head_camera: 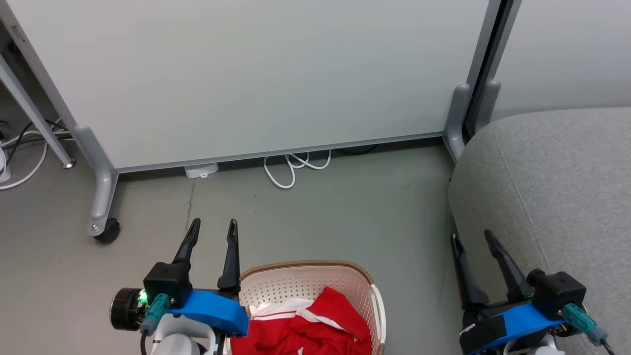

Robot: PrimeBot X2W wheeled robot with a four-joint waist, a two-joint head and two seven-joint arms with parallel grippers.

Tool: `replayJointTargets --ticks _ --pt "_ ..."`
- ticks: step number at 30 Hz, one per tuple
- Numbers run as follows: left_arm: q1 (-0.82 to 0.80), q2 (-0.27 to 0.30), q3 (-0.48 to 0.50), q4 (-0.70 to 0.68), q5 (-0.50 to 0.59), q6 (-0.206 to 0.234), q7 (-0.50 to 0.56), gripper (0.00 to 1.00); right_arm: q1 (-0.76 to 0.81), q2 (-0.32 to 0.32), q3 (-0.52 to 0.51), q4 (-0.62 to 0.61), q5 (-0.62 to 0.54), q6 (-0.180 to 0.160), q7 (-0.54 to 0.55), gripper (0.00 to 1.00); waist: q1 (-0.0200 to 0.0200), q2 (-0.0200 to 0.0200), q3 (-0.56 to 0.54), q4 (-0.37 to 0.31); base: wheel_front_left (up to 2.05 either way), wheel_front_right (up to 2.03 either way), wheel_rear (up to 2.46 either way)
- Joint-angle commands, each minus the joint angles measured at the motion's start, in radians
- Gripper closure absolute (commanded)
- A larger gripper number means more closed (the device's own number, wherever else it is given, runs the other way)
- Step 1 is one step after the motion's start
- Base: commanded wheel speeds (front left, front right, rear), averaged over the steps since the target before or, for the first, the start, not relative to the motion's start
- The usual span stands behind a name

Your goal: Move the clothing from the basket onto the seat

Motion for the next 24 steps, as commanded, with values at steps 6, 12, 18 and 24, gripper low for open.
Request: replayJointTargets --ticks 6,12,18,24 --pt "-0.015 -0.001 -0.009 0.014 0.054 -0.008 -0.02 0.0 0.009 -0.005 0.007 -0.001 -0.06 0.002 -0.019 0.0 0.0 0.0 -0.003 0.003 0.0 0.0 0.0" --pt "-0.02 -0.002 -0.016 0.024 0.095 -0.007 -0.029 0.0 0.01 -0.005 0.012 0.007 -0.096 0.002 -0.029 0.0 0.0 0.0 -0.003 0.006 0.0 0.0 0.0" --pt "-0.018 -0.002 -0.016 0.037 0.106 -0.008 -0.036 0.0 0.01 -0.005 0.014 0.02 -0.11 0.001 -0.036 0.0 0.0 0.0 -0.003 0.004 0.0 0.0 0.0" --pt "-0.021 -0.002 -0.021 0.045 0.094 -0.006 -0.036 0.0 0.006 -0.005 0.011 0.032 -0.104 0.001 -0.036 0.0 0.0 0.0 0.001 0.003 0.0 0.0 0.0"
